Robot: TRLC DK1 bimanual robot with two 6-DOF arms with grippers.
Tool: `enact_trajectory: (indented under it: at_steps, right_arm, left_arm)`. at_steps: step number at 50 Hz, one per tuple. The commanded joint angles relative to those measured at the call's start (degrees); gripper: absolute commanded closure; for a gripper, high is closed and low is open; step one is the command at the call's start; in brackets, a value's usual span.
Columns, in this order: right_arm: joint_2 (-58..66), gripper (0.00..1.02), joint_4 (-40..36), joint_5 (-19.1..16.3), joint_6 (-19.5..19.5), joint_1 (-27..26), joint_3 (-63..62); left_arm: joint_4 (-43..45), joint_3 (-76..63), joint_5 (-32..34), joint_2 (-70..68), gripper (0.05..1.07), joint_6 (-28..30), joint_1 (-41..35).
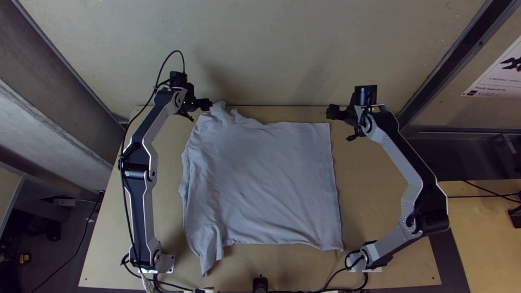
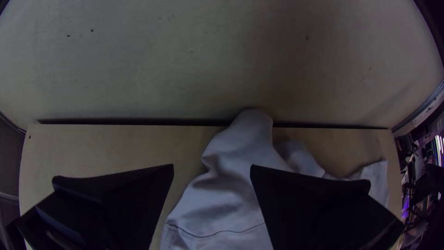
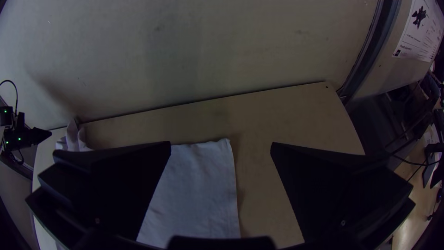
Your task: Fold the t-shirt
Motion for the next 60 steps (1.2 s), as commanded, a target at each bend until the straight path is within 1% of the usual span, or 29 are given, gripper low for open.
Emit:
enact_trajectory:
  at_steps: [1, 9, 19, 20, 22, 23, 24, 28, 31, 36, 40, 51, 60]
  right_arm:
    - [1.8, 0.03, -1.3, -0.6, 1.8, -0.5, 2.5]
    - [2.3, 0.04, -1.6, -0.6, 2.9, -0.9, 2.6]
    - [2.4, 0.04, -2.3, -0.6, 3.0, -1.5, 3.1]
    - [2.4, 0.06, -2.6, -0.6, 3.0, -1.5, 3.3]
    - [2.4, 0.1, -2.8, -0.6, 2.9, -1.6, 3.4]
    - [2.4, 0.1, -2.8, -0.6, 3.0, -1.6, 3.4]
    - [2.4, 0.1, -2.8, -0.6, 3.0, -1.6, 3.5]
    - [2.5, 0.1, -2.8, -0.6, 3.0, -1.8, 3.7]
    - [2.5, 0.1, -2.8, -0.6, 3.0, -1.8, 3.8]
    - [2.7, 0.1, -2.8, -0.6, 3.0, -1.8, 4.1]
    - [3.4, 0.1, -2.8, -0.6, 3.1, -2.1, 4.1]
    - [6.7, 0.1, -5.4, -0.6, 3.0, -2.6, 5.5]
    - [11.0, 0.1, -9.6, -0.6, 3.0, -2.0, 8.6]
  left_arm:
    - [-0.5, 1.9, -0.5, 2.6, 0.34, 1.7, -0.5]
    - [0.9, 2.4, -1.4, 4.4, 0.34, 2.9, -1.1]
    - [1.3, 3.6, -2.1, 6.4, 0.35, 3.8, -1.2]
    - [1.4, 3.6, -2.1, 6.5, 0.37, 3.8, -1.2]
    - [1.5, 3.9, -2.1, 6.9, 0.49, 4.2, -1.2]
    - [1.6, 3.9, -2.1, 7.1, 0.52, 4.2, -1.2]
    - [1.8, 3.9, -2.1, 7.2, 0.54, 4.3, -1.2]
    - [1.7, 4.1, -2.0, 7.8, 0.55, 4.8, -1.2]
    - [1.7, 4.1, -2.1, 7.9, 0.63, 4.9, -1.2]
    - [1.9, 4.0, -2.1, 8.2, 0.84, 5.1, -1.1]
    - [2.2, 4.1, -2.1, 8.3, 1.05, 5.3, -0.9]
    - [2.1, 4.1, -2.0, 7.8, 1.05, 5.3, -0.5]
    - [2.5, 4.1, -2.0, 6.9, 1.05, 5.0, -0.3]
